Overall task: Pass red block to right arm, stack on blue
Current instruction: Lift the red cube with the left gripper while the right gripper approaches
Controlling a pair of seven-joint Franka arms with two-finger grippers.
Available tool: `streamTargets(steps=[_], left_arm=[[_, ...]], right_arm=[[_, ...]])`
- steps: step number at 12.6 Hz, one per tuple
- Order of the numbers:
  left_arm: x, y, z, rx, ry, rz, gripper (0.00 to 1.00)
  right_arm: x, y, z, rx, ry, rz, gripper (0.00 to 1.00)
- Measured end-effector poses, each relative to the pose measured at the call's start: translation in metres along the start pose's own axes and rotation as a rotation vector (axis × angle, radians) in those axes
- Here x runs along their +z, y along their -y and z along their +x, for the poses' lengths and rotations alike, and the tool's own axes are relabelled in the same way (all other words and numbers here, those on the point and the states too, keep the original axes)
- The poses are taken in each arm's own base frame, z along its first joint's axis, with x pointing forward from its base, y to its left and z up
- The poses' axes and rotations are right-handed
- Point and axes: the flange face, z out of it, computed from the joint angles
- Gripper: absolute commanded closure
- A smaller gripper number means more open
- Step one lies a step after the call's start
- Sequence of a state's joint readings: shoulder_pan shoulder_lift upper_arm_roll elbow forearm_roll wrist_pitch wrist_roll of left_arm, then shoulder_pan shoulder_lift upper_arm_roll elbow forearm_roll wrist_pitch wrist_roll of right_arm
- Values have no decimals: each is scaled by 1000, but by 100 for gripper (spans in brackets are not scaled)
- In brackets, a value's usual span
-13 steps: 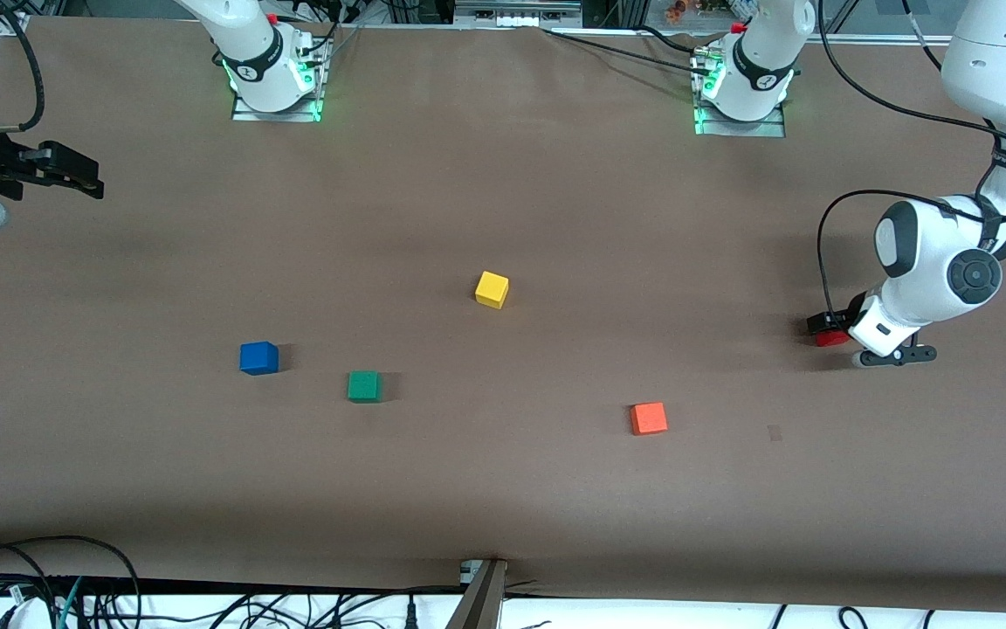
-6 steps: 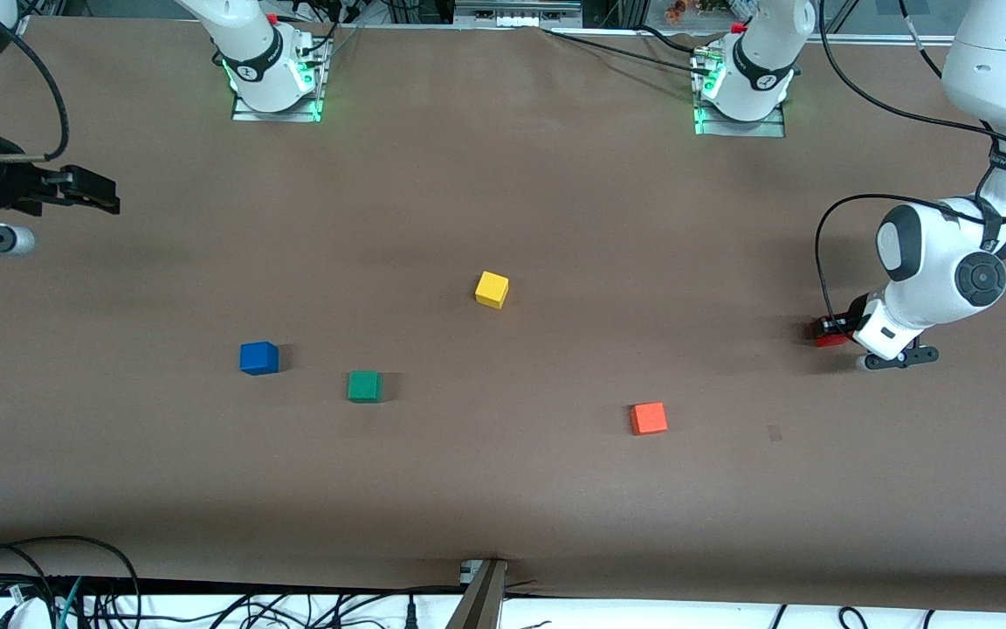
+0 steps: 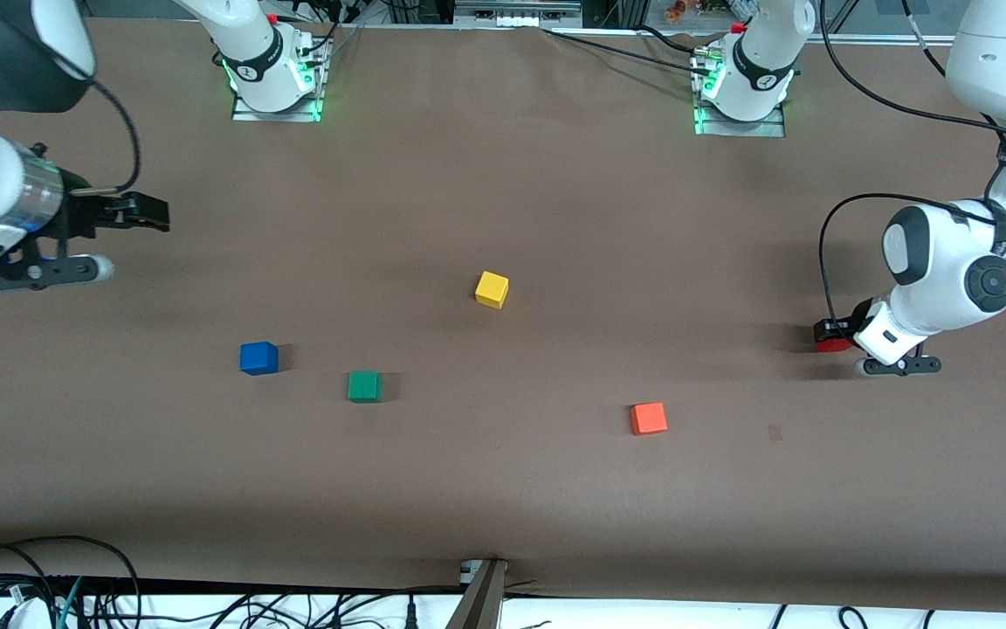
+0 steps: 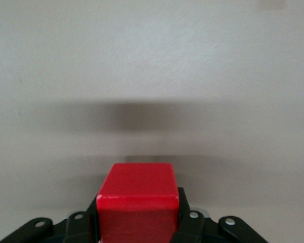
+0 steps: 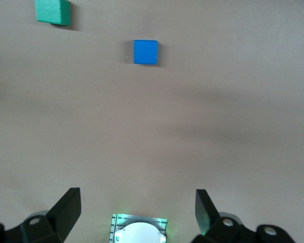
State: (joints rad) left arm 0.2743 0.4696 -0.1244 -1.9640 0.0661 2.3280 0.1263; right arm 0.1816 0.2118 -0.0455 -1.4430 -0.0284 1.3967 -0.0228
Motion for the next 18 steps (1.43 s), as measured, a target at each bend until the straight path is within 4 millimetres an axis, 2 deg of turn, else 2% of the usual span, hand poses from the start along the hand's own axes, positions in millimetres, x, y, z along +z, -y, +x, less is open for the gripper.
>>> streamTargets(steps=[2, 6, 8, 10, 11, 13, 16, 18], left_arm=[[-18, -7, 9, 111, -24, -75, 86], [-16, -14, 7, 386, -76, -254, 89], [-16, -30, 4, 508, -67, -321, 93], [-23, -60, 5, 615, -80, -417, 95], [-27, -77, 7, 662, -110, -470, 96], [-33, -114, 8, 750, -172, -582, 100], [-34, -169, 3, 854, -276, -790, 99], [-25, -200, 3, 930, -410, -919, 100]], right_arm=[[5, 24, 7, -36, -2, 30, 0], [23, 58, 29, -69, -13, 260, 0], [37, 77, 43, -75, 5, 412, 0], [49, 95, 57, -75, 1, 512, 0], [54, 111, 64, -81, 1, 564, 0], [68, 155, 79, -91, -19, 663, 0], [95, 223, 96, -32, -35, 765, 0], [106, 252, 105, 25, -46, 864, 0]])
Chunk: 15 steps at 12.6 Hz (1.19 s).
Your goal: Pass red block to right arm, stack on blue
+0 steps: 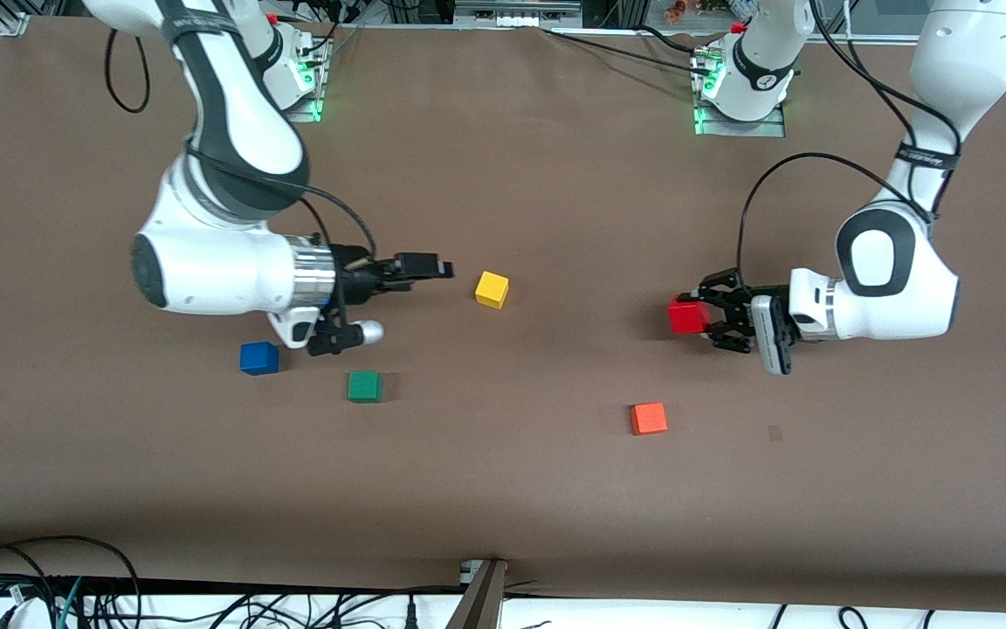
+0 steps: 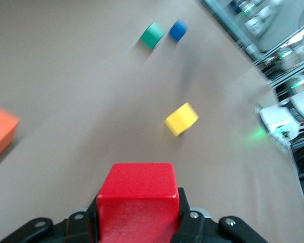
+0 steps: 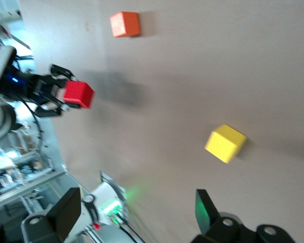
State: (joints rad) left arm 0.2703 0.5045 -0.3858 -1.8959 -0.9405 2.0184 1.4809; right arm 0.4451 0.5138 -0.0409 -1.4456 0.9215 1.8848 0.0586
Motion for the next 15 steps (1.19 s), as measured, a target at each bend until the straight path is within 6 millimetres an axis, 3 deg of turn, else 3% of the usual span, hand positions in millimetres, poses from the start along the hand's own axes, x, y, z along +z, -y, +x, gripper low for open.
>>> streamTargets(steps=[3, 7, 10, 15], left_arm=[[42, -14, 23, 174, -194, -77, 100], [86, -43, 58, 245, -386, -122, 100], [115, -57, 72, 279, -510, -124, 100], [163, -81, 91, 250, -567, -130, 100]], right_arm=[[17, -12, 19, 99, -42, 146, 0], [41, -28, 32, 129, -44, 277, 0], [63, -27, 31, 121, -27, 323, 0], [90, -13, 19, 142, 9, 376, 0]])
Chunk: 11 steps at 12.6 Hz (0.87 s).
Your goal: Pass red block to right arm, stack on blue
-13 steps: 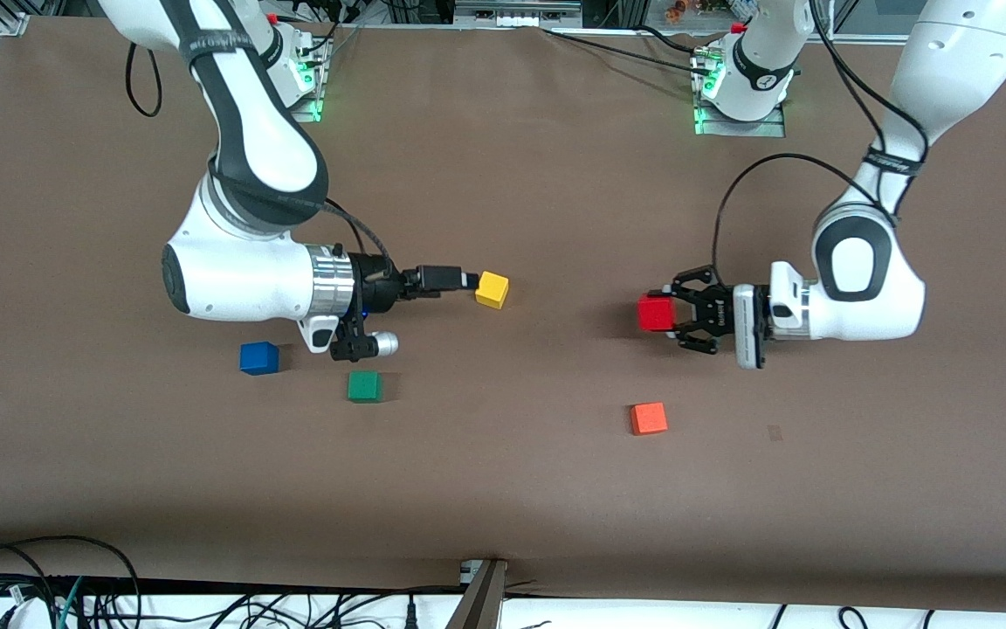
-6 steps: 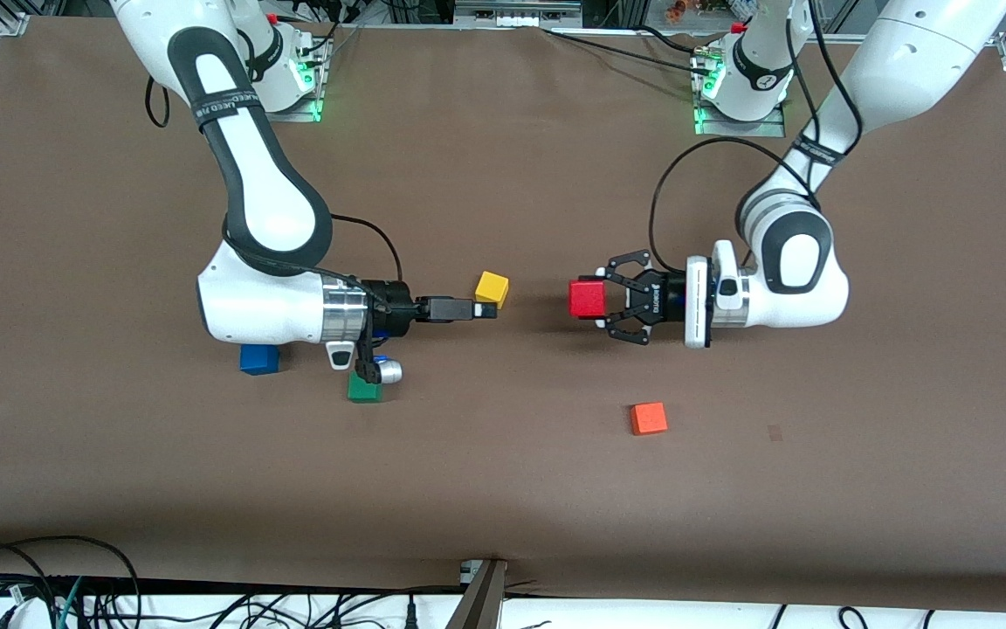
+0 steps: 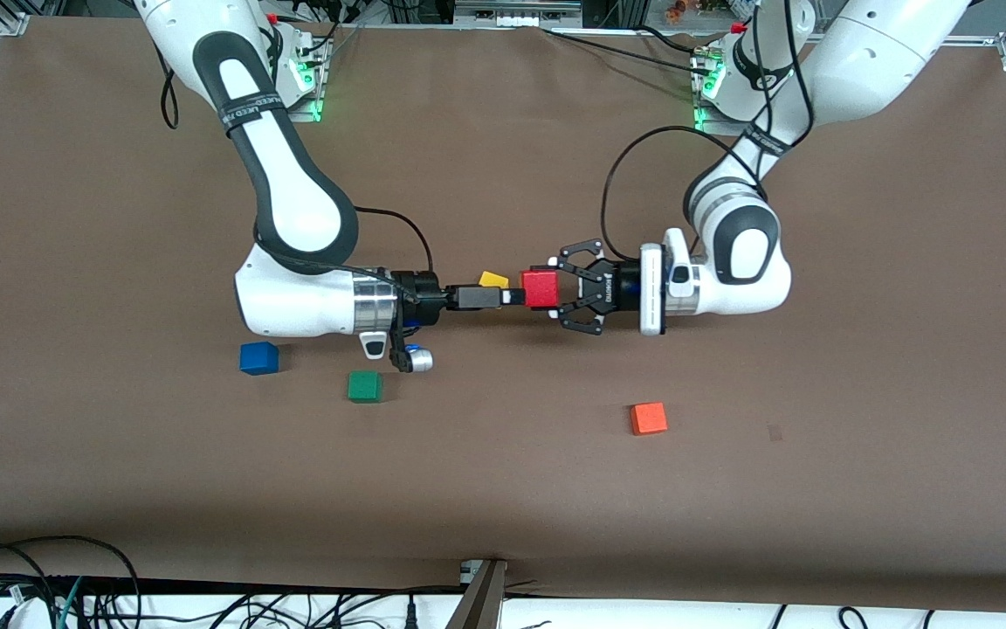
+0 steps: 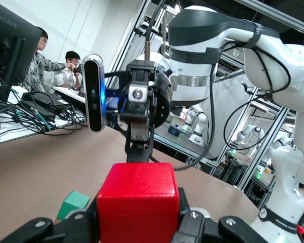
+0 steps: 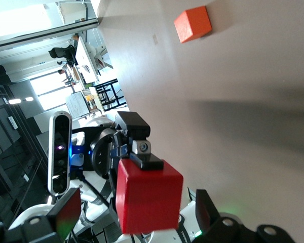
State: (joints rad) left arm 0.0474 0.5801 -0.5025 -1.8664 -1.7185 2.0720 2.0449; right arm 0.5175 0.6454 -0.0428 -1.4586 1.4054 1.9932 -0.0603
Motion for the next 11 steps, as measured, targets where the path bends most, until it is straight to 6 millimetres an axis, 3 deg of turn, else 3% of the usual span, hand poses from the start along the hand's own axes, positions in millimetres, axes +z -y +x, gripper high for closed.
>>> streamTargets(steps=[2, 5, 9, 11], left_arm=[[12, -1, -6, 16, -31, 21, 100], [11, 7, -20, 34, -44, 33, 100], [13, 9, -13, 44, -56, 34, 100], [13, 9, -13, 44, -58, 34, 100]], right_arm=[[7, -8, -2, 12, 8, -10, 0], [8, -16, -2, 14, 9, -14, 0], [7, -18, -2, 16, 7, -16, 0], [7, -21, -1, 18, 2, -19, 11]])
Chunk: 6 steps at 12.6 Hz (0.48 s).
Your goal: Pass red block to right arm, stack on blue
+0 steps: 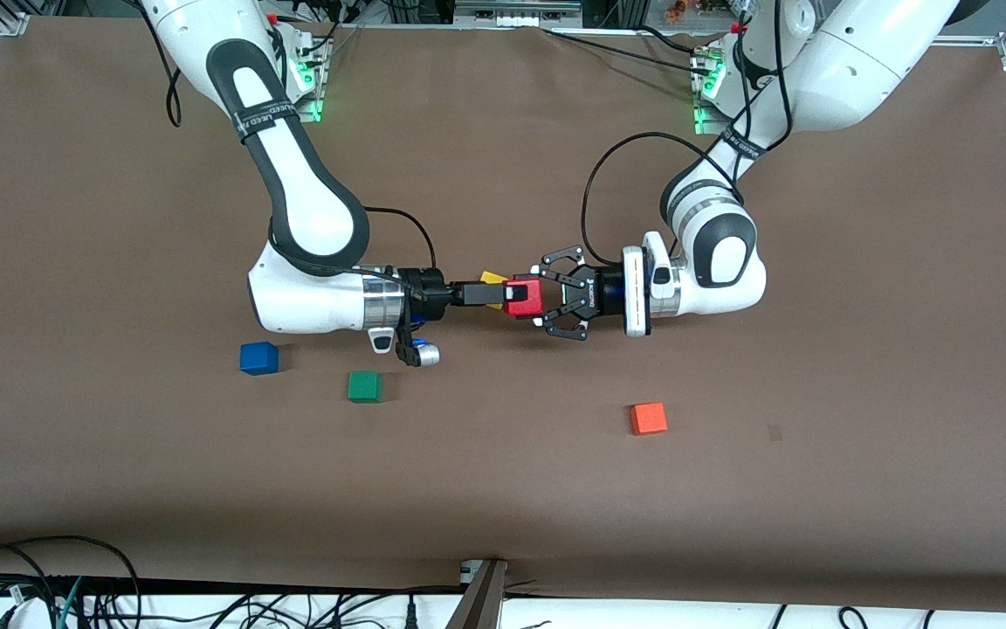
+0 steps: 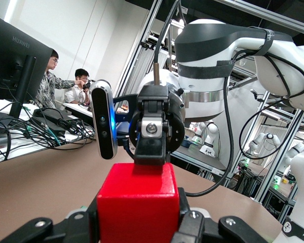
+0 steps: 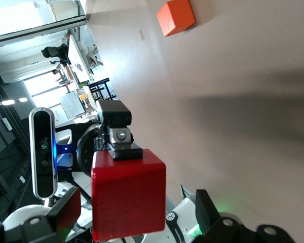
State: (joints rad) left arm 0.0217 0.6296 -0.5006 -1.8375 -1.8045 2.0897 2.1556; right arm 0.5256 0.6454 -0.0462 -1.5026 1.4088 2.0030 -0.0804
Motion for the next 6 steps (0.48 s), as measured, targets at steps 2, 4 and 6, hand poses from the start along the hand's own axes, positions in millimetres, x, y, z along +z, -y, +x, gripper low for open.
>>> streamTargets(steps=[2, 4, 6], left_arm=[[1, -1, 0, -3, -2, -2, 100], [2, -1, -1, -10, 0, -4, 100], [2, -1, 0, -8, -2, -3, 100]], right_arm=[[0, -1, 0, -1, -1, -1, 27], [-2, 3, -1, -7, -4, 11, 68], [-4, 6, -1, -9, -10, 17, 88]])
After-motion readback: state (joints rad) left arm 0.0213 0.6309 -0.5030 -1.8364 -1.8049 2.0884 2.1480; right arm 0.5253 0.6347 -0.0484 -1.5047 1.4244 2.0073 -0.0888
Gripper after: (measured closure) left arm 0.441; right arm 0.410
